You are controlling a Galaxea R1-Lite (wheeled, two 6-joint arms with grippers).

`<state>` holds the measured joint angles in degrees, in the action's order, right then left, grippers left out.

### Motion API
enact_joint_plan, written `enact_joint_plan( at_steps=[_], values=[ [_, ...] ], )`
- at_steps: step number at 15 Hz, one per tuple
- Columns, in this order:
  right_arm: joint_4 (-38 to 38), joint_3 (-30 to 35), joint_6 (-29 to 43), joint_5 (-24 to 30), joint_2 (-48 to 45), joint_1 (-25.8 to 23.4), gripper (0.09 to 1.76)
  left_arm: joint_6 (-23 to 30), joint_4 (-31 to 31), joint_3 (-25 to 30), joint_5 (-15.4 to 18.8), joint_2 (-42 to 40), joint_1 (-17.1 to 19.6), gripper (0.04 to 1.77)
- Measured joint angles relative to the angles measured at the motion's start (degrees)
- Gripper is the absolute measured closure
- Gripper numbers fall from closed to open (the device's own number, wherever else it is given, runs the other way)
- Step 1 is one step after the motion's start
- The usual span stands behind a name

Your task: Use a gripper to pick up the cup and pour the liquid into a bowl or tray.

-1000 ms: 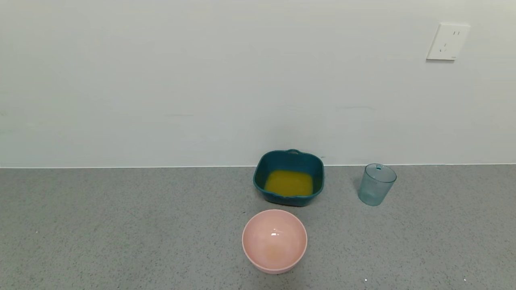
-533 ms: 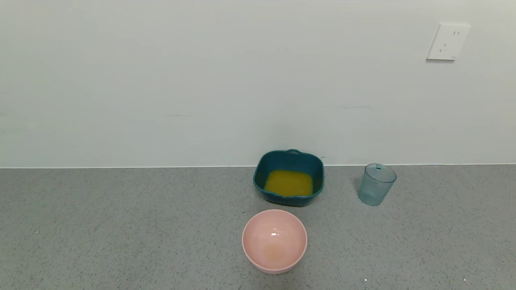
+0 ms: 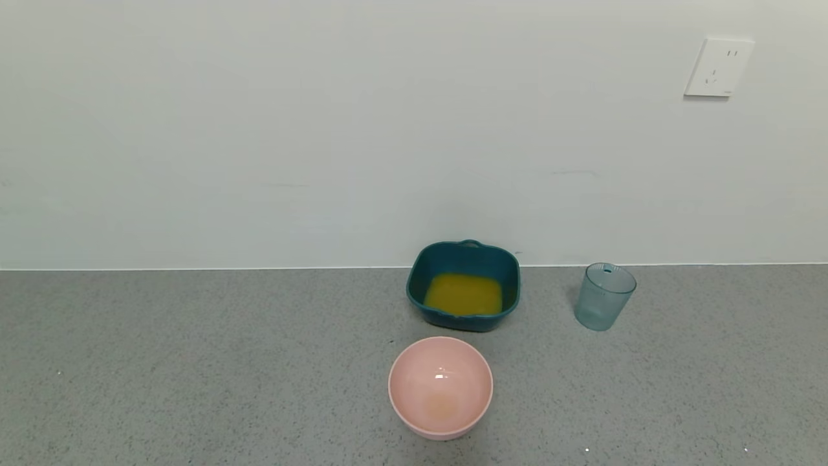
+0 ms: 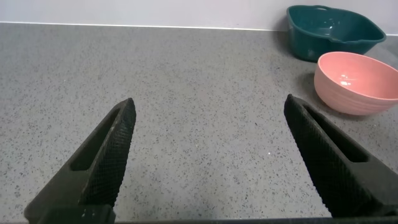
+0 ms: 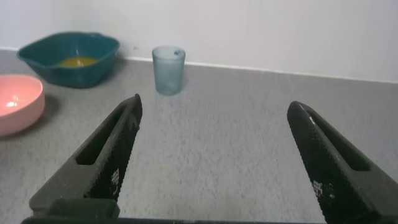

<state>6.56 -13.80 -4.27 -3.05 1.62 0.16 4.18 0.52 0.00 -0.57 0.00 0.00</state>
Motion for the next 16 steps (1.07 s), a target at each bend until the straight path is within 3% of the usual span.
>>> enact_joint_plan(
  at_steps=[3, 10, 16],
  values=[
    [-6.83, 5.81, 0.0, 0.1, -1.29, 0.0, 0.15, 0.0, 0.0, 0.0, -0.02, 0.0, 0.0, 0.09],
    [-6.35, 13.12, 0.55, 3.64, -1.6, 0.0, 0.15, -0.02, -0.01, 0.0, -0.02, 0.0, 0.0, 0.09],
    [-6.03, 13.78, 2.01, 3.67, -1.62, 0.09, 0.15, 0.0, 0.0, 0.0, 0.0, 0.0, 0.0, 0.09]
  ],
)
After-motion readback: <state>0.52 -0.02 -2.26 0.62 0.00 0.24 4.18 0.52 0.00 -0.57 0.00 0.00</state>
